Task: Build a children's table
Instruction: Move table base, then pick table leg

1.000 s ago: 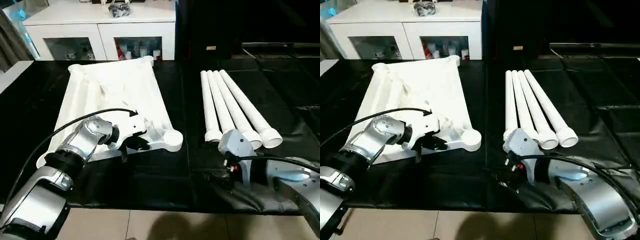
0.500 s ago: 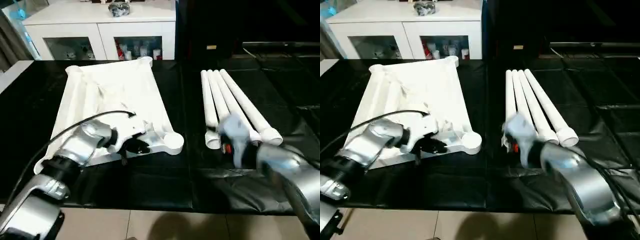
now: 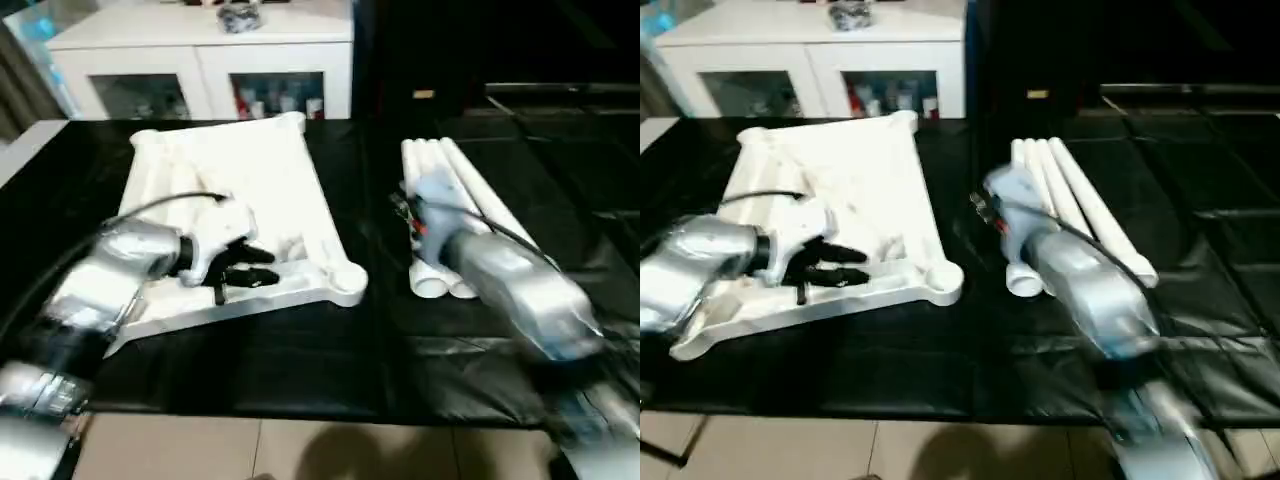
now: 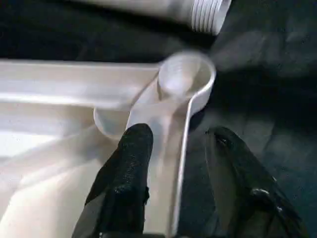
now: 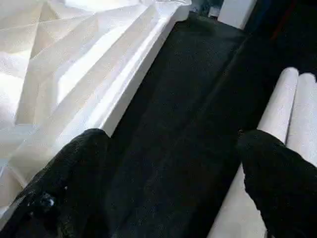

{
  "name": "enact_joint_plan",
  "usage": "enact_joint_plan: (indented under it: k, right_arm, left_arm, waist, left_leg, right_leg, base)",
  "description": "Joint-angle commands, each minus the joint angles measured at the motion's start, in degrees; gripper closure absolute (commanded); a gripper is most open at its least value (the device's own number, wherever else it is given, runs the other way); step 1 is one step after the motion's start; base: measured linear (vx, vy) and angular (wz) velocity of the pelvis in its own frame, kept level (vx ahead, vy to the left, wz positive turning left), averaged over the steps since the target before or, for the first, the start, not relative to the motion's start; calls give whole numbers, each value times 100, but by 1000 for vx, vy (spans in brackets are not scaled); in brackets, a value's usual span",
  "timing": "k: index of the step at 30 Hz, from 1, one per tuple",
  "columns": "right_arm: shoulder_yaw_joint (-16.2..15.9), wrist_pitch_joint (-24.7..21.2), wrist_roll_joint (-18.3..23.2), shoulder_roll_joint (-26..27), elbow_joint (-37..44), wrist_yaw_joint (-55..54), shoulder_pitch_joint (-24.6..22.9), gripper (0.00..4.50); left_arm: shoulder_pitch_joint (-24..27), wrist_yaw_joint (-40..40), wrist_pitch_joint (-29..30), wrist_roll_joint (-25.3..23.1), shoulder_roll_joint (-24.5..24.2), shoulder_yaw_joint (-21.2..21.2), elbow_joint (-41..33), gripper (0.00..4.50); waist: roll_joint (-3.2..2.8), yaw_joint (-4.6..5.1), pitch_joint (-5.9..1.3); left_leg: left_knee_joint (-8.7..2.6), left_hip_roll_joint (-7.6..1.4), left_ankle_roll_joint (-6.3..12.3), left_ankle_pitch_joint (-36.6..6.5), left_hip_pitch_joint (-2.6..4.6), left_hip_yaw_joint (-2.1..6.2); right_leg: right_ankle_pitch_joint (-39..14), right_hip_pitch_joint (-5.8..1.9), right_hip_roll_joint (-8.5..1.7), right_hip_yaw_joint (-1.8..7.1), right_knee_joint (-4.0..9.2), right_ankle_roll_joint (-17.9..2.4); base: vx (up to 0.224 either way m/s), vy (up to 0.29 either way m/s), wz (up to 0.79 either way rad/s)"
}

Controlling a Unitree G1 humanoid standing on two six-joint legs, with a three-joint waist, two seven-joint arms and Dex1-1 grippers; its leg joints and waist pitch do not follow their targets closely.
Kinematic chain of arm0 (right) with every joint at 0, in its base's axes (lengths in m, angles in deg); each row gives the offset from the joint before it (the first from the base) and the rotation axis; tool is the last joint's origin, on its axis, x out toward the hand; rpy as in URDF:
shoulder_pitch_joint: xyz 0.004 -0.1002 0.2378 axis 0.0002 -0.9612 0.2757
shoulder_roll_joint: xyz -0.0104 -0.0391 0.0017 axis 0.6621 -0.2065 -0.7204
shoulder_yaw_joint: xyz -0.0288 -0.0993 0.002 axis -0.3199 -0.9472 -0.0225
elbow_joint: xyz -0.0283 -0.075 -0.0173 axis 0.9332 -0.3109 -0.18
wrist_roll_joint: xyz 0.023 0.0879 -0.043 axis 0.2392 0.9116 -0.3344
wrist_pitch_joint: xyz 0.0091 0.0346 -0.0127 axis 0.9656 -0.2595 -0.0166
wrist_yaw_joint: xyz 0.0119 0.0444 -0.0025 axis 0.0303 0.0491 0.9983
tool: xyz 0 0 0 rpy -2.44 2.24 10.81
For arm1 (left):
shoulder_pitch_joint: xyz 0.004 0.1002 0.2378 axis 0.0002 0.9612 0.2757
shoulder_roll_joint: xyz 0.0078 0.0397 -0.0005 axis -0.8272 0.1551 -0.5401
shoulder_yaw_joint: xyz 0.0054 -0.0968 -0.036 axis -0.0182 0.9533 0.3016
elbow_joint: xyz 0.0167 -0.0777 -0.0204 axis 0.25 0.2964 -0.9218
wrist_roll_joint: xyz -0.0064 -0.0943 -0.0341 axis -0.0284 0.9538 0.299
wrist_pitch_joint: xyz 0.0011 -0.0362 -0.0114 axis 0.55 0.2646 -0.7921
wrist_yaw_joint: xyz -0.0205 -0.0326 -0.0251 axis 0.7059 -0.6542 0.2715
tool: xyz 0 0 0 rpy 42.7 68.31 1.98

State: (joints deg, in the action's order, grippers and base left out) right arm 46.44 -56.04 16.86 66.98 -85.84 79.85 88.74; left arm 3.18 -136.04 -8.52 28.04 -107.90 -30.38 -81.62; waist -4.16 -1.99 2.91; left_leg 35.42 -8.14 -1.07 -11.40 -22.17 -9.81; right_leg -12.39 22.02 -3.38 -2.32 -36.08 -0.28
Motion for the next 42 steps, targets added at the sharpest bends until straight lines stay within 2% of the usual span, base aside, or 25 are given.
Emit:
enact_joint_plan:
  k: [1, 2, 4, 5, 6, 8, 9, 10, 14, 15, 16, 17, 18, 19, 21, 24, 25, 26, 30, 33, 36, 37, 42]
  right_arm:
    - [330, 192, 128, 225, -738, -292, 348, 0]
    - [381, 379, 116, 283, -1040, -366, 484, 0]
    - [445, 609, 86, 346, -1480, -475, 678, 0]
    - [573, 841, 67, 424, -2026, -628, 914, 0]
    - [644, 903, 77, 457, -2214, -691, 995, 0]
    - [697, 1071, 7, 491, -2616, -885, 1147, 0]
    - [697, 1071, 7, 491, -2616, -885, 1147, 0]
    - [714, 1114, -7, 500, -2703, -932, 1174, 0]
    - [780, 1009, -67, 540, -3050, -1143, 1300, 0]
    - [803, 1000, -68, 561, -3186, -1172, 1365, 0]
    - [822, 1059, -93, 577, -3395, -1208, 1453, 0]
    - [843, 1059, -125, 586, -3598, -1297, 1538, 0]
    - [864, 1085, -151, 586, -3827, -1360, 1623, 0]
    - [864, 1078, -175, 580, -3940, -1410, 1659, 0]
    - [895, 1074, -163, 582, -4037, -1454, 1682, 0]
    - [971, 1066, -122, 601, -4140, -1461, 1685, 0]
    - [1030, 1038, -92, 618, -4216, -1487, 1694, 0]
    - [1052, 1048, -88, 627, -4306, -1505, 1720, 0]
    - [1074, 974, -78, 666, -4468, -1512, 1756, 0]
    - [1128, 1046, -99, 679, -4466, -1636, 1753, 0]
    - [1192, 1007, -103, 694, -4409, -1657, 1750, 0]
    - [1196, 979, -105, 699, -4356, -1662, 1736, 0]
    - [1246, 891, -69, 678, -4124, -1691, 1695, 0]
  left_arm:
    - [165, 103, 398, 193, -41, 132, -570, 220]
    - [255, 135, 505, 242, -46, 163, -750, 219]
    - [382, 203, 667, 322, -32, 220, -999, 201]
    - [513, 330, 899, 426, -11, 291, -1293, 187]
    - [546, 380, 978, 457, -3, 311, -1379, 180]
    - [581, 533, 1164, 567, 115, 378, -1527, 177]
    - [581, 533, 1164, 567, 115, 378, -1527, 155]
    - [577, 575, 1188, 585, 152, 394, -1549, 155]
    - [609, 733, 1392, 634, 227, 459, -1698, 134]
    - [624, 765, 1442, 643, 220, 463, -1736, 124]
    - [659, 807, 1512, 669, 203, 464, -1816, 124]
    - [697, 835, 1576, 698, 183, 459, -1890, 99]
    - [735, 866, 1656, 732, 168, 455, -1972, 97]
    - [755, 868, 1704, 758, 162, 452, -2015, 97]
    - [771, 869, 1754, 793, 155, 446, -2059, 77]
    - [794, 894, 1787, 812, 150, 433, -2104, 56]
    - [800, 914, 1790, 813, 145, 415, -2112, 54]
    - [798, 936, 1811, 825, 144, 405, -2121, 31]
    - [787, 953, 1861, 849, 129, 373, -2151, 6]
    - [770, 956, 1873, 846, 122, 356, -2153, 6]
    - [770, 959, 1883, 857, 116, 344, -2156, 6]
    - [769, 958, 1880, 858, 111, 342, -2149, 6]
    - [729, 958, 1860, 864, 76, 316, -2101, 6]
  waist:
    - [66, 18, -368]
    - [38, 15, -381]
    - [92, -6, -374]
    - [121, 1, -357]
    - [103, 6, -360]
    - [175, -6, -333]
    - [155, -18, -345]
    - [151, -17, -336]
    - [219, -19, -344]
    - [210, -25, -344]
    - [236, -13, -344]
    - [222, -9, -342]
    - [276, 0, -337]
    - [239, 2, -341]
    - [248, 12, -330]
    - [254, 2, -338]
    - [238, -4, -344]
    - [241, -12, -340]
    - [240, -6, -335]
    - [234, -4, -338]
    - [209, -6, -346]
    - [221, 0, -348]
    - [204, -5, -353]
  left_leg:
    - [-460, -451, -217, -776, 123, 173]
    - [-445, -455, -201, -714, 127, 179]
    - [-439, -457, -152, -578, 121, 155]
    - [-444, -456, -138, -598, 117, 141]
    - [-443, -459, -158, -621, 123, 147]
    - [-456, -446, -151, -682, 133, 122]
    - [-449, -450, -167, -665, 142, 121]
    - [-450, -445, -153, -640, 136, 119]
    - [-442, -440, -102, -507, 117, 114]
    - [-434, -433, -73, -461, 108, 112]
    - [-430, -432, -60, -468, 113, 107]
    - [-428, -432, -60, -481, 108, 112]
    - [-430, -438, -48, -469, 98, 103]
    - [-425, -442, -74, -467, 110, 114]
    - [-420, -439, -75, -461, 113, 99]
    - [-412, -437, -36, -385, 111, 95]
    - [-405, -439, -29, -376, 122, 93]
    - [-406, -440, -25, -362, 117, 95]
    - [-411, -438, -56, -428, 117, 95]
    - [-411, -436, -106, -471, 125, 95]
    - [-405, -434, -95, -402, 120, 100]
    - [-402, -431, -85, -387, 119, 98]
    - [-399, -428, -75, -371, 122, 100]
  right_leg:
    - [-161, -240, -543, 308, 340, -1611]
    - [-111, -240, -560, 305, 326, -1635]
    - [-58, -223, -545, 290, 309, -1674]
    - [-109, -224, -533, 289, 328, -1667]
    - [-135, -221, -541, 290, 316, -1686]
    - [-253, -209, -499, 285, 349, -1652]
    - [-224, -208, -507, 286, 322, -1654]
    - [-187, -213, -500, 283, 333, -1644]
    - [-40, -241, -501, 284, 317, -1629]
    - [-20, -245, -506, 286, 313, -1625]
    - [-44, -241, -501, 283, 318, -1635]
    - [-100, -241, -508, 281, 316, -1658]
    - [-112, -245, -507, 282, 321, -1650]
    - [-144, -238, -517, 276, 307, -1682]
    - [-90, -224, -485, 280, 301, -1648]
    - [74, -234, -489, 280, 289, -1642]
    - [106, -227, -490, 281, 288, -1648]
    - [141, -229, -489, 278, 284, -1668]
    - [107, -232, -484, 275, 284, -1685]
    - [88, -233, -481, 272, 283, -1664]
    - [202, -238, -479, 271, 270, -1665]
    - [256, -240, -471, 271, 266, -1668]
    - [322, -245, -468, 262, 260, -1681]
  base:
    - [0, 0, 0]
    - [0, 0, 0]
    - [0, 0, 0]
    - [0, 0, 0]
    - [0, 0, 0]
    - [0, 0, 0]
    - [0, 0, 0]
    - [0, 0, 0]
    - [0, 0, 0]
    - [0, 0, 0]
    - [0, 0, 0]
    - [0, 0, 0]
    - [0, 0, 0]
    - [0, 0, 0]
    - [0, 0, 0]
    - [0, 0, 0]
    - [0, 0, 0]
    - [0, 0, 0]
    - [0, 0, 0]
    - [0, 0, 0]
    - [0, 0, 0]
    - [0, 0, 0]
    - [0, 0, 0]
